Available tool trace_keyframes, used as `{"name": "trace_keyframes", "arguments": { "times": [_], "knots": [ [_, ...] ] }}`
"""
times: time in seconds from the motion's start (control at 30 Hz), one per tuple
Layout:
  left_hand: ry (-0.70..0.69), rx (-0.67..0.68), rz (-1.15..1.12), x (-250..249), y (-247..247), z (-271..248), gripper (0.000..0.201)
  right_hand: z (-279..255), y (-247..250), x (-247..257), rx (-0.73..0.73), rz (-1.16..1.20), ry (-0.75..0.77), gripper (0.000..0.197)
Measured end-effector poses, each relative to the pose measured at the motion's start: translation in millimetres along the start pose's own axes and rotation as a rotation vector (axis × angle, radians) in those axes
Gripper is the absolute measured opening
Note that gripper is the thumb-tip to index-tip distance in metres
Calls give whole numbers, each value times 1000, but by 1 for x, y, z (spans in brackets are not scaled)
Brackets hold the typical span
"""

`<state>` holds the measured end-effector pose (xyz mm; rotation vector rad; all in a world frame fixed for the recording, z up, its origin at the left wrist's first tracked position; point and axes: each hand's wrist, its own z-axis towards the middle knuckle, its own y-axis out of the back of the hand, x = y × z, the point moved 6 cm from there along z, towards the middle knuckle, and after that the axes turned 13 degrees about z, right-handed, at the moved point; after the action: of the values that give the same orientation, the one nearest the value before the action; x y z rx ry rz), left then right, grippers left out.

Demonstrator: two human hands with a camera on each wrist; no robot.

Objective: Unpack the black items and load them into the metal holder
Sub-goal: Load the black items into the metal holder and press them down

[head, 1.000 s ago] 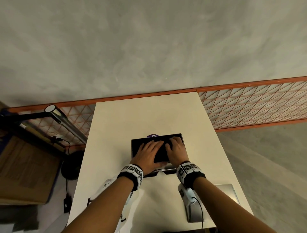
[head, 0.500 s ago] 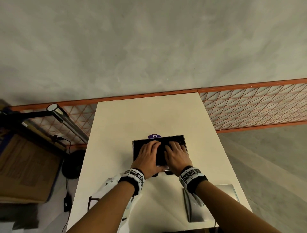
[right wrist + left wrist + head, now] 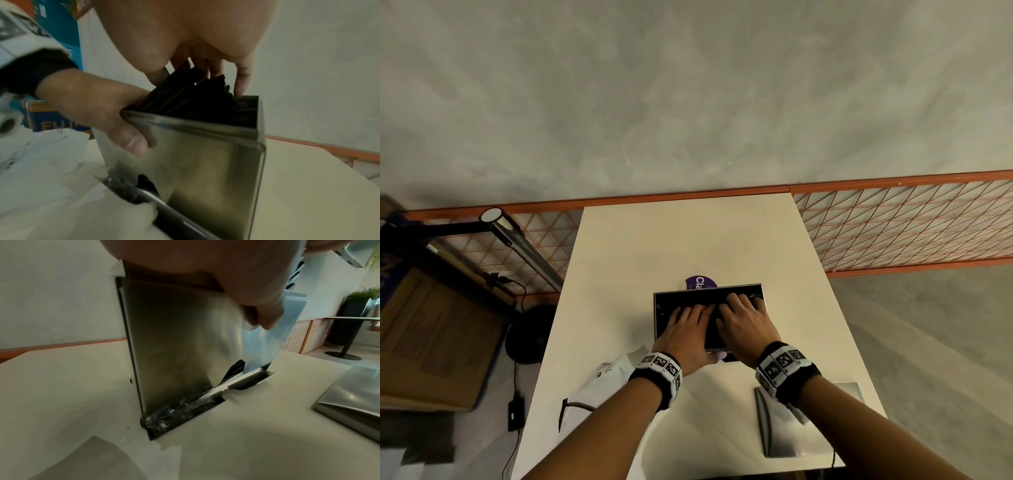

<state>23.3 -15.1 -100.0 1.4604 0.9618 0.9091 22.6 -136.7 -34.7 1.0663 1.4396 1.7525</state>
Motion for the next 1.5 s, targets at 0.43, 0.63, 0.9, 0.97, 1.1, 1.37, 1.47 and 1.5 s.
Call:
{"name": "trace_keyframes", "arguments": {
  "times": [0.43, 0.63, 0.9, 0.97, 1.1, 1.37, 1.47, 1.5],
  "knots": [
    [4, -127, 39, -7, 5, -16, 89, 8, -30, -6, 233, 26, -67, 52],
    [35, -37, 27, -5, 1, -12, 114, 0, -23, -4, 142, 32, -51, 37],
    [49, -16, 28, -5, -1, -12, 100, 0, -3, -13, 123, 107, -204, 34],
    [37, -15, 44, -6, -1, -12, 96, 3, -8, -20, 144, 168, -267, 36],
    [18, -21, 54, -8, 0, -14, 90, 13, -23, -30, 231, 241, -407, 42],
    [-5, -34, 52, -11, 1, -20, 86, 35, -48, -40, 427, 383, -536, 59],
    [-7, -38, 48, -11, 2, -18, 83, 39, -39, -34, 448, 396, -495, 42],
    [-7, -38, 43, -10, 3, -18, 83, 41, -39, -35, 445, 396, -498, 40]
  ]
}}
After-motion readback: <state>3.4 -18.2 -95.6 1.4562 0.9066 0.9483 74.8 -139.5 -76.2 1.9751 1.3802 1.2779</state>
